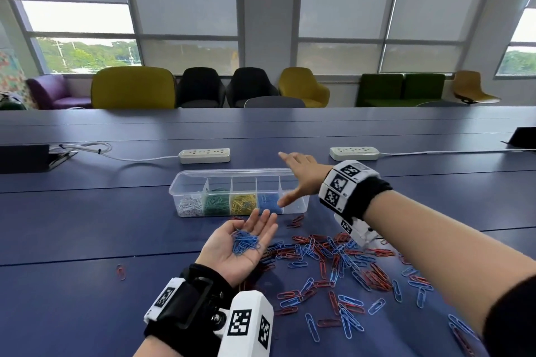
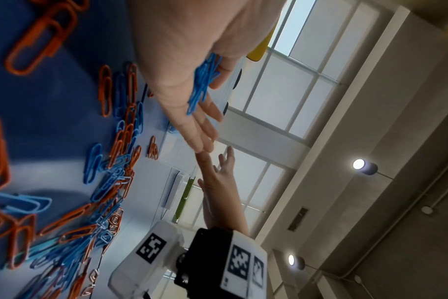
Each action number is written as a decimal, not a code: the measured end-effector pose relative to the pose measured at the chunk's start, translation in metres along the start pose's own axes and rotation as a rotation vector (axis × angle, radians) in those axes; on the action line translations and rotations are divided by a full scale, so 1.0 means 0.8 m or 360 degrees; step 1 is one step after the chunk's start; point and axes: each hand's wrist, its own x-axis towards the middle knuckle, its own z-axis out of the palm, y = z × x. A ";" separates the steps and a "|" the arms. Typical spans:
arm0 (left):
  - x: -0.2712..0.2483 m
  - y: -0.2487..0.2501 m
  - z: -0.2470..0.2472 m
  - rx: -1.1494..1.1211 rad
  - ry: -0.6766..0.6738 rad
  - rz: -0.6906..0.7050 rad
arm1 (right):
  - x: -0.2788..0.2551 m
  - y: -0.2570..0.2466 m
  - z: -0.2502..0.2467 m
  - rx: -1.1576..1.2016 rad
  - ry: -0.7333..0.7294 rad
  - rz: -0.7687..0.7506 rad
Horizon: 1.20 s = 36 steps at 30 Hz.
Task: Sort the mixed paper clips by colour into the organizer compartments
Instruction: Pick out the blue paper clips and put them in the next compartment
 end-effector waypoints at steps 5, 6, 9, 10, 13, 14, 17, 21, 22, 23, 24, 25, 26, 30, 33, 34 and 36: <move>-0.003 0.005 -0.003 0.0007 0.0039 -0.0040 | 0.009 0.009 0.022 -0.0021 -0.0103 0.0055; -0.005 0.007 0.001 0.0086 0.0023 -0.0056 | 0.009 0.012 0.026 0.0009 -0.0062 0.0048; 0.002 0.020 0.029 0.0526 -0.0019 0.0024 | 0.007 0.019 0.031 0.0063 0.0015 0.0018; 0.011 0.027 0.043 0.0693 -0.0034 0.0075 | 0.006 0.019 0.032 0.0067 0.0024 0.0016; 0.051 0.039 0.089 0.1065 -0.0042 0.0292 | 0.006 0.017 0.037 0.0071 0.0063 0.0028; 0.066 0.041 0.103 0.1155 -0.0017 0.0381 | 0.006 0.017 0.038 0.0071 0.0065 0.0029; 0.111 0.042 0.122 0.1424 0.0045 0.0562 | 0.007 0.018 0.039 0.0058 0.0074 0.0023; 0.151 0.041 0.109 0.1888 0.0191 0.0636 | 0.007 0.017 0.040 0.0043 0.0109 0.0023; 0.155 0.040 0.105 0.2011 0.0207 0.0658 | 0.007 0.018 0.041 0.0067 0.0100 0.0023; 0.159 0.039 0.101 0.2136 0.0203 0.0679 | 0.007 0.018 0.040 0.0089 0.0087 0.0022; 0.163 0.039 0.097 0.2261 0.0187 0.0683 | 0.007 0.019 0.039 0.0102 0.0076 0.0019; 0.166 0.040 0.094 0.2379 0.0185 0.0687 | 0.007 0.019 0.039 0.0105 0.0067 0.0017; 0.167 0.042 0.092 0.2466 0.0210 0.0718 | 0.007 0.019 0.039 0.0100 0.0059 0.0018; 0.165 0.045 0.090 0.2682 0.0308 0.0855 | 0.009 0.019 0.039 0.0085 0.0057 0.0024; 0.149 0.041 0.096 0.2963 0.0284 0.1008 | 0.012 0.020 0.042 0.0090 0.0065 0.0022; 0.139 0.040 0.101 0.3069 0.0293 0.1123 | 0.011 0.021 0.042 0.0094 0.0057 0.0017; 0.114 0.038 0.108 0.3204 0.0273 0.1341 | 0.008 0.025 0.036 0.0163 -0.0001 -0.0001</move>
